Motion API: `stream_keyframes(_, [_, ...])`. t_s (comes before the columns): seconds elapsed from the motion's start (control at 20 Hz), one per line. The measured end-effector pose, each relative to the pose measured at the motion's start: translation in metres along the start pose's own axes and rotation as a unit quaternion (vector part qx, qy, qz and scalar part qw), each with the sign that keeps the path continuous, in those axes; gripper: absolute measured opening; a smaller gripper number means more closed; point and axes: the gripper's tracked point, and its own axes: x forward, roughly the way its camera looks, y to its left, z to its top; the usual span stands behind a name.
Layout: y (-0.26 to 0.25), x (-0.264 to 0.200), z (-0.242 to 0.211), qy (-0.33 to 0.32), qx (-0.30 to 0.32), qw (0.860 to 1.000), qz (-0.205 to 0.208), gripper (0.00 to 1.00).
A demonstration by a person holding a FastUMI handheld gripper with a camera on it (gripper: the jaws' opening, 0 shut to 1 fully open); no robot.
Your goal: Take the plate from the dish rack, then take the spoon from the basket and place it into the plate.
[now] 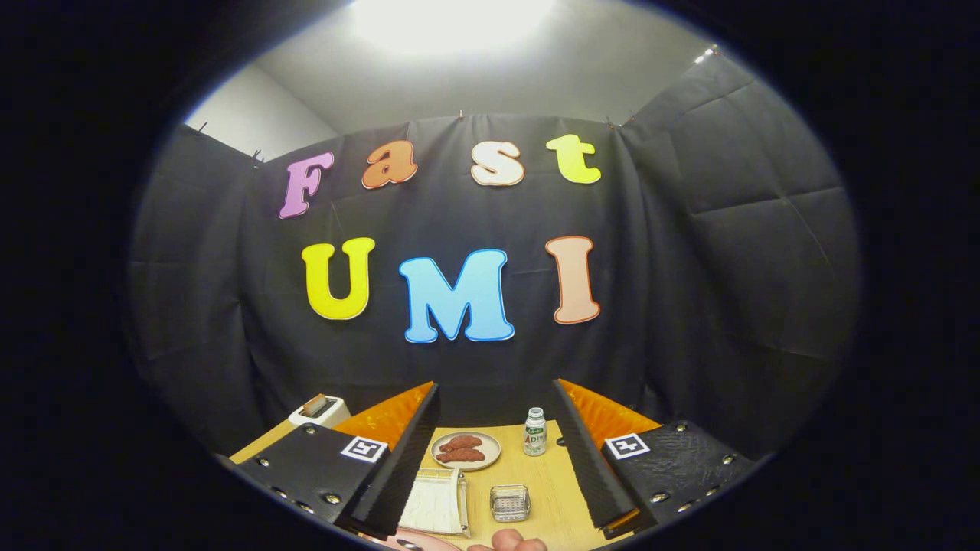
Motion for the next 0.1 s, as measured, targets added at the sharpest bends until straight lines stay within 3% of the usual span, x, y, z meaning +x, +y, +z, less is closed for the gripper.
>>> stream_keyframes(0.05, [-0.0032, 0.0024, -0.0045, 0.000, -0.003, 1.000, 0.002, 0.88])
stream_keyframes(0.1, [-0.0076, 0.0062, -0.0103, 0.003, -0.008, 1.000, 0.001, 0.98])
